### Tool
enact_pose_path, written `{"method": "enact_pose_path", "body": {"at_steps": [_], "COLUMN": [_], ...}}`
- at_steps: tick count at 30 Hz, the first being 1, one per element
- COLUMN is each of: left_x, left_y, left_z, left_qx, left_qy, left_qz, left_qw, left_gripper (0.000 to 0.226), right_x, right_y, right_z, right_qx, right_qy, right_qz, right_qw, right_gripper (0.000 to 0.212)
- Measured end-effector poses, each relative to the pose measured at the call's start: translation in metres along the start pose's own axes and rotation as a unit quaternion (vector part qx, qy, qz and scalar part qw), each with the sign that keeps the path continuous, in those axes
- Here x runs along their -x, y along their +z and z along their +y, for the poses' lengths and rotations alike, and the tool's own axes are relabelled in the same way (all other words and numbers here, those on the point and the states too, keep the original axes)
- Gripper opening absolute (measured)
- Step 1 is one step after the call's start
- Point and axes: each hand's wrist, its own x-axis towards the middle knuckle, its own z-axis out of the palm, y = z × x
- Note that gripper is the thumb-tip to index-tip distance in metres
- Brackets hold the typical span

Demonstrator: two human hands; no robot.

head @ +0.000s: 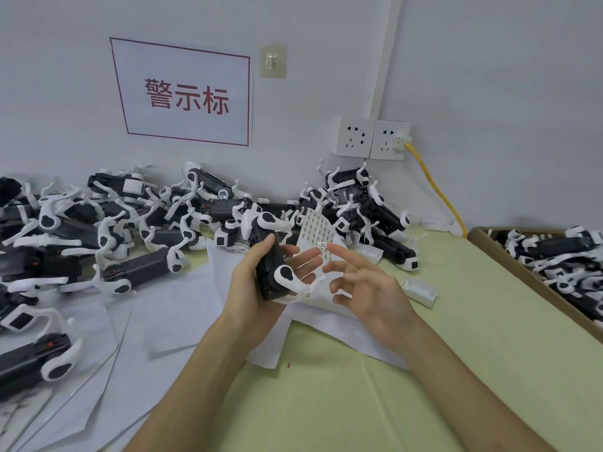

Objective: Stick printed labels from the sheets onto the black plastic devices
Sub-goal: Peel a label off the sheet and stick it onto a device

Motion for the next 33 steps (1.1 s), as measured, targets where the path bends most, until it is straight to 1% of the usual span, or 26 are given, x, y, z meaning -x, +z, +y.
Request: {"method": "enact_pose_path", "body": {"at_steps": [4,9,11,13,15,17,19,21,26,29,33], "left_x": [0.001,0.001,0.001,0.001,0.001,0.001,0.001,0.002,0.004,0.004,0.003], "left_y": [0.0,0.0,0.001,0.001,0.002,0.002,0.004,0.006,0.007,0.008,0.008], "left_z": [0.0,0.001,0.001,0.001,0.001,0.001,0.0,-0.001,-0.005,-0.007,-0.008], "left_qx": [0.014,0.024,0.027,0.022,0.005,-0.026,-0.053,-0.075,-0.127,-0.149,-0.162], "left_qy": [0.008,0.018,0.019,0.019,0.019,0.017,0.006,-0.006,-0.024,-0.03,-0.028], "left_qz": [-0.011,-0.005,-0.009,-0.011,-0.006,0.001,0.0,-0.002,-0.007,-0.018,-0.026], "left_qw": [1.0,1.0,0.999,1.0,1.0,1.0,0.999,0.997,0.992,0.988,0.986], "left_gripper": [0.044,0.045,0.044,0.044,0.046,0.047,0.047,0.046,0.038,0.036,0.038], "right_x": [0.0,-0.001,0.0,0.0,0.0,0.0,0.001,0.003,0.004,0.004,0.004], "right_y": [0.001,0.001,0.002,0.003,0.004,0.004,0.004,0.006,0.01,0.008,0.006], "right_z": [0.001,0.002,0.004,0.006,0.009,0.011,0.012,0.01,0.009,0.009,0.008], "right_qx": [0.016,0.042,0.077,0.129,0.198,0.296,0.365,0.387,0.435,0.439,0.441], "right_qy": [0.0,-0.004,-0.007,-0.025,-0.079,-0.162,-0.236,-0.281,-0.321,-0.321,-0.315], "right_qz": [0.002,0.007,0.018,0.05,0.118,0.195,0.228,0.23,0.222,0.226,0.236], "right_qw": [1.0,0.999,0.997,0.99,0.97,0.921,0.871,0.848,0.811,0.808,0.807], "right_gripper": [0.052,0.048,0.045,0.037,0.034,0.029,0.021,0.017,0.01,0.011,0.023]}}
